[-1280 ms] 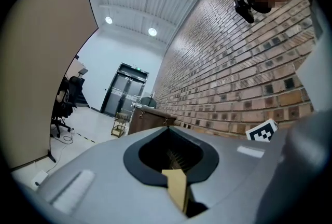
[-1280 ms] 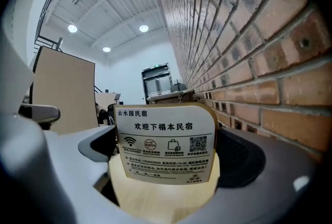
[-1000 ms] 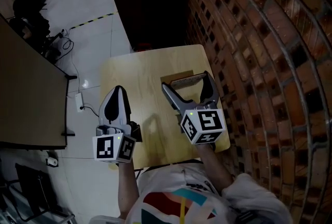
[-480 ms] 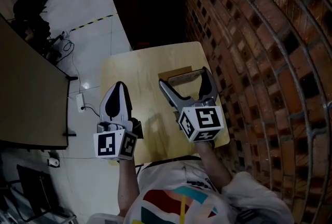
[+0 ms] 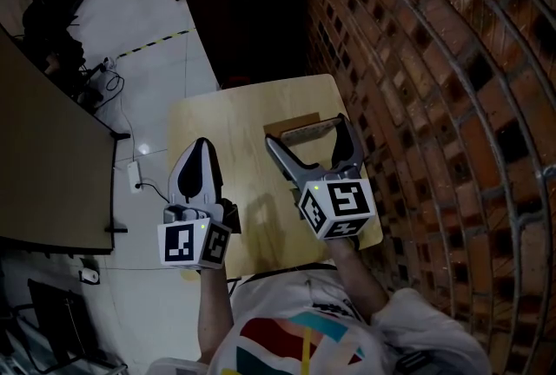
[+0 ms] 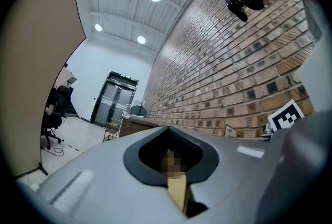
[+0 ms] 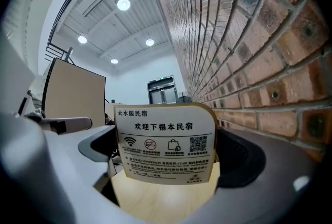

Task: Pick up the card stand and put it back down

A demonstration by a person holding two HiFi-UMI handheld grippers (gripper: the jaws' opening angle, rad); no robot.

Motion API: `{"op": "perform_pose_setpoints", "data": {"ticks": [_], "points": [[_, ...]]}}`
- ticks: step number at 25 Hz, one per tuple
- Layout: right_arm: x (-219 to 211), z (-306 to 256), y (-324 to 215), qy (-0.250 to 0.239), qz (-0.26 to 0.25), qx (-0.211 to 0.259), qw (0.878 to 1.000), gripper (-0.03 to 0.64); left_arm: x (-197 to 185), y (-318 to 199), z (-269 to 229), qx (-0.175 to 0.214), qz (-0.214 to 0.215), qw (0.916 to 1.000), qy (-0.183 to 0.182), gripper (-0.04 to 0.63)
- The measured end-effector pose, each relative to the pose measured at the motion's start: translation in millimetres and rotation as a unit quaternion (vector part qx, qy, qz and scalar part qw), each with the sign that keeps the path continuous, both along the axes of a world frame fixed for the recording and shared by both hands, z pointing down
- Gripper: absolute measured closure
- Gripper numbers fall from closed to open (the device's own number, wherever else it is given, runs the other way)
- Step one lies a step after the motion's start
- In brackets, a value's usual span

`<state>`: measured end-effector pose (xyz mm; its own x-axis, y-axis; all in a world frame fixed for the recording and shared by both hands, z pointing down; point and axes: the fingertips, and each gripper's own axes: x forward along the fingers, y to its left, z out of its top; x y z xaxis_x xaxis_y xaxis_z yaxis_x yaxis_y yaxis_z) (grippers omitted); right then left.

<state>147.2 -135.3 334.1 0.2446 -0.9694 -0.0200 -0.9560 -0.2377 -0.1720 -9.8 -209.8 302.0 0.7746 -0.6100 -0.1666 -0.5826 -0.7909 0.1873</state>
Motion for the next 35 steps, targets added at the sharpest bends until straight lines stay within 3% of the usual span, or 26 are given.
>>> {"op": "perform_pose_setpoints", "data": {"ticks": [14, 19, 22, 29, 35], "points": [[5.6, 1.8, -0.8, 0.000, 0.002, -0.003, 1.000, 0.041, -0.4, -7.2, 6.1, -0.017, -0.008, 0.9998, 0.003, 0.591], [20.4, 21.4, -28.1, 0.007, 0.000, -0.024, 1.000, 0.041, 1.6, -11.7, 14.9, -0.029, -0.010, 0.9995, 0.000, 0.591], [42.6, 49.7, -58.9, 0.018, 0.008, -0.053, 0.998, 0.041, 1.0, -17.9, 23.6, -0.038, -0.016, 0.9991, -0.005, 0.591], [98.4, 156.0, -128.5, 0.015, 0.034, -0.177, 0.984, 0.041, -6.6, -44.0, 46.2, -0.065, -0.040, 0.9969, -0.019, 0.591], [121.4, 212.3, -169.8, -0.045, 0.050, -0.226, 0.972, 0.041, -11.5, -74.2, 64.1, -0.088, -0.064, 0.9936, -0.032, 0.591]]}}
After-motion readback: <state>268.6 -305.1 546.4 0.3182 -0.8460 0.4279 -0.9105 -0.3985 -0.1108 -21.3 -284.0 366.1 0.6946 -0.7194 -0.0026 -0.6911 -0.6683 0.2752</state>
